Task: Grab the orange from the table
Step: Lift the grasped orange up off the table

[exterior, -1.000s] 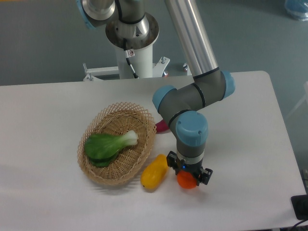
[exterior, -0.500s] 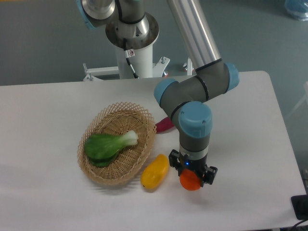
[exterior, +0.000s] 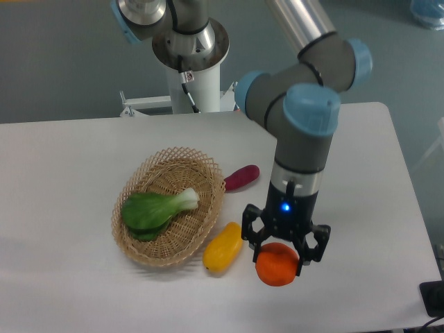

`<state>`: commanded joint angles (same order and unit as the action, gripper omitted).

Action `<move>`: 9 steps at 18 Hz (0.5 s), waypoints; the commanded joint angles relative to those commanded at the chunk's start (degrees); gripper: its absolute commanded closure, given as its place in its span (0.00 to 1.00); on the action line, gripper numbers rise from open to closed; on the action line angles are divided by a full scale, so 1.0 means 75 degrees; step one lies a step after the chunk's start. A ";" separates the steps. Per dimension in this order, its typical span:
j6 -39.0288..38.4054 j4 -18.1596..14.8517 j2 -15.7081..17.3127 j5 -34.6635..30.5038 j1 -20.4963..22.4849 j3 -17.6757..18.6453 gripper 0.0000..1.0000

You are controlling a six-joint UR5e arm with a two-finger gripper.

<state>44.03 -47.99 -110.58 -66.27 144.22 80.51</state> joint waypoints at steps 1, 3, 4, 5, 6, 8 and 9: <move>-0.0081 0.0000 0.0071 0.0197 0.0047 -0.0011 0.39; -0.0363 0.0000 0.0211 0.0445 0.0188 0.0012 0.39; -0.0363 0.0000 0.0282 0.0457 0.0223 0.0012 0.39; -0.0340 -0.0012 0.0306 0.0457 0.0270 0.0023 0.39; -0.0317 -0.0012 0.0306 0.0469 0.0305 0.0012 0.39; -0.0270 -0.0012 0.0318 0.0469 0.0352 -0.0012 0.39; -0.0258 -0.0012 0.0318 0.0457 0.0352 0.0000 0.39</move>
<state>42.10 -48.08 -108.19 -62.84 146.87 80.51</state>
